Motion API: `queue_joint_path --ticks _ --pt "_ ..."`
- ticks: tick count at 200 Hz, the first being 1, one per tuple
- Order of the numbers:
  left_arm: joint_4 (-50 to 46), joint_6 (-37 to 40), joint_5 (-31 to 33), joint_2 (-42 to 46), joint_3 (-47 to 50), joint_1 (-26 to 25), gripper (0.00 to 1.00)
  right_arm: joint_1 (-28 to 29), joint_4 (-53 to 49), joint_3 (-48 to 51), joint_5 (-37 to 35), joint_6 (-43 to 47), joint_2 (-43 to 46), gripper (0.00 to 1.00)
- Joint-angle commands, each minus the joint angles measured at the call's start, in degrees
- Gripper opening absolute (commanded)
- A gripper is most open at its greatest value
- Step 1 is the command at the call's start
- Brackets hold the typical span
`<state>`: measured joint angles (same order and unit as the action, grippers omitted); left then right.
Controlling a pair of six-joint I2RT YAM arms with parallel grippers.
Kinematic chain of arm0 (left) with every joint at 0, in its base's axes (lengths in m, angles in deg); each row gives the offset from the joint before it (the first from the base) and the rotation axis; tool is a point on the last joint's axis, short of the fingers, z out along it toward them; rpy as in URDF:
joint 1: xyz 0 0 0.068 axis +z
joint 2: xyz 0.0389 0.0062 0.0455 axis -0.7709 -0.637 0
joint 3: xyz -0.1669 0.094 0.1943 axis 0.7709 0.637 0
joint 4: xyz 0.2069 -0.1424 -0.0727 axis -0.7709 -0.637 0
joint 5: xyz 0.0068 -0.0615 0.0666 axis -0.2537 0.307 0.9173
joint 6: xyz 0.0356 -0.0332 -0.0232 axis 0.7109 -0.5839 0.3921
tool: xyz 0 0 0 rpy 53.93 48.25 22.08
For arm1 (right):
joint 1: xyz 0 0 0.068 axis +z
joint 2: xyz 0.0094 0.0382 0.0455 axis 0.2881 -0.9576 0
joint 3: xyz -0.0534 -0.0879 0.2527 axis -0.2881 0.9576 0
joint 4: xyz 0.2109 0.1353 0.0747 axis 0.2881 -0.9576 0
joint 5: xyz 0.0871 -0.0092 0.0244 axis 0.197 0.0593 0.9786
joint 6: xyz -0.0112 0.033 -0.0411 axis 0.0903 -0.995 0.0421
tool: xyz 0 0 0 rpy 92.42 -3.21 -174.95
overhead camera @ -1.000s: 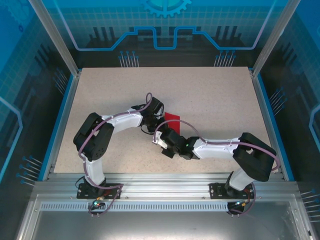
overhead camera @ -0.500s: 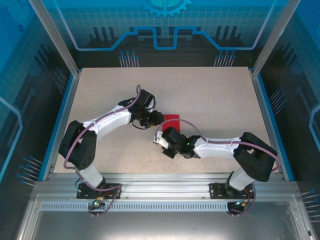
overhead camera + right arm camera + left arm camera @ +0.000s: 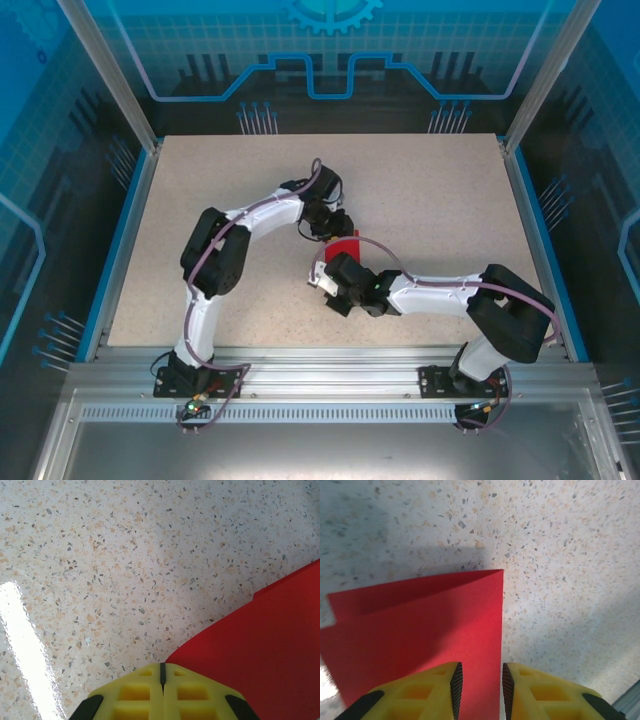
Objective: Fold a paper plane with a square sheet of paper (fold left side to right side)
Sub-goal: Third fold the triangle at the center of the table.
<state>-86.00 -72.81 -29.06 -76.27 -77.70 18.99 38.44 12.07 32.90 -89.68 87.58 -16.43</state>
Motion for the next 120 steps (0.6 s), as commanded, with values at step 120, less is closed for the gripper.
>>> queue_joint_path --ticks 120 --pt "-5.54 3.77 0.99 -9.23 -3.16 -1.48 0.29 -7.64 -4.87 -1.97 12.35 -4.32 3.24 0.00"
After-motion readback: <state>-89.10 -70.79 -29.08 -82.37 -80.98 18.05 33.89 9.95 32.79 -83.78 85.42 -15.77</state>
